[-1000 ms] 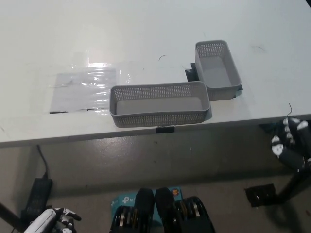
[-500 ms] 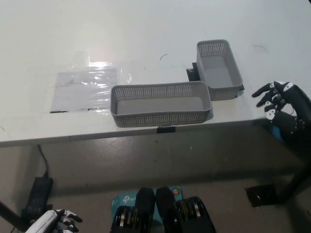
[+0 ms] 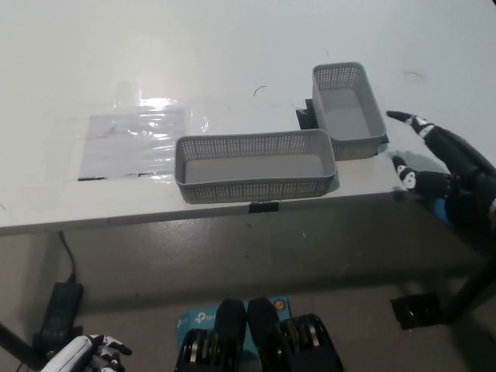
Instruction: The robot uses its right hand to pick up the grey box kept on the middle on the desk and place it on top of another box next to it in a right angle
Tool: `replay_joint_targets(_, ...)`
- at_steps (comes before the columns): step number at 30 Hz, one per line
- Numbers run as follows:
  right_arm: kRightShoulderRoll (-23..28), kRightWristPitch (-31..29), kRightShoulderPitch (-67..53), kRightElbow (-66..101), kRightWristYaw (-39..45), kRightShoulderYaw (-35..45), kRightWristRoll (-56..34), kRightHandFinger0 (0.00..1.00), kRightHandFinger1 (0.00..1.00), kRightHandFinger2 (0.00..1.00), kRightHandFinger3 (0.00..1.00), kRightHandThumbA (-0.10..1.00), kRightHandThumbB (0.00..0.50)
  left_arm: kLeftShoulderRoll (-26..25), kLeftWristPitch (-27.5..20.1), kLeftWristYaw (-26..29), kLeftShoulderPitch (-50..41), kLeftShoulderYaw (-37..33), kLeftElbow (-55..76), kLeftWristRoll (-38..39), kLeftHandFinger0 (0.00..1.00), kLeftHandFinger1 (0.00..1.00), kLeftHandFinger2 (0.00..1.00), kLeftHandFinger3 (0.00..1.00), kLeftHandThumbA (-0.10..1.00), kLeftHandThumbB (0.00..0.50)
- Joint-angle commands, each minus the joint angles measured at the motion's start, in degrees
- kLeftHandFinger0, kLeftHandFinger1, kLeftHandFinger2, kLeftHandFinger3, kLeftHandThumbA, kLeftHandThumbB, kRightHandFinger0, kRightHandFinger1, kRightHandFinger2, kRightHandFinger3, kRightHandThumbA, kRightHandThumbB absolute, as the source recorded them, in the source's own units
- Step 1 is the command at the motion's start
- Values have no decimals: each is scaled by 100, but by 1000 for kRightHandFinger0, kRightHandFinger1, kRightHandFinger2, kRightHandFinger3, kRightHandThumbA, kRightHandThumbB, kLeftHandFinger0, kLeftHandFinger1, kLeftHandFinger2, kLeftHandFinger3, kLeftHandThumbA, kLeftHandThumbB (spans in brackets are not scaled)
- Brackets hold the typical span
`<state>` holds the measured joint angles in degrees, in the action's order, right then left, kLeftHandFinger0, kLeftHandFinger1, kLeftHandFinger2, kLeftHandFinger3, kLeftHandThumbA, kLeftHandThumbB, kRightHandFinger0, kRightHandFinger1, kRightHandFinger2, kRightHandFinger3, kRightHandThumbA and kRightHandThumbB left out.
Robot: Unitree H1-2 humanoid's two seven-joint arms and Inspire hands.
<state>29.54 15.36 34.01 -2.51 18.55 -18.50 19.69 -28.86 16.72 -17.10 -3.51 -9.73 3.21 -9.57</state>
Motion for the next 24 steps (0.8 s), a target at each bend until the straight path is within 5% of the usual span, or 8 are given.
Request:
replay_joint_targets(1, 146, -37, 401, -11, 206, -130, 425, 1000, 1000, 1000, 1000, 325, 460, -186, -39, -150, 27, 18, 188, -59, 358, 374, 515, 608, 295, 306)
replay_joint_targets(12, -37, -238, 1038, -252, 374, -695, 1063, 1000, 1000, 1000, 1000, 395, 438, -179, -86, -197, 55, 45, 155, -68, 351, 361, 492, 603, 286, 303)
replay_joint_targets(24, -174, -1059, 1872, -1855, 169, -1208, 1498, 1000, 1000, 1000, 1000, 297, 383, -173, 38, -236, 71, 0, 264, -177, 336, 361, 498, 606, 265, 306)
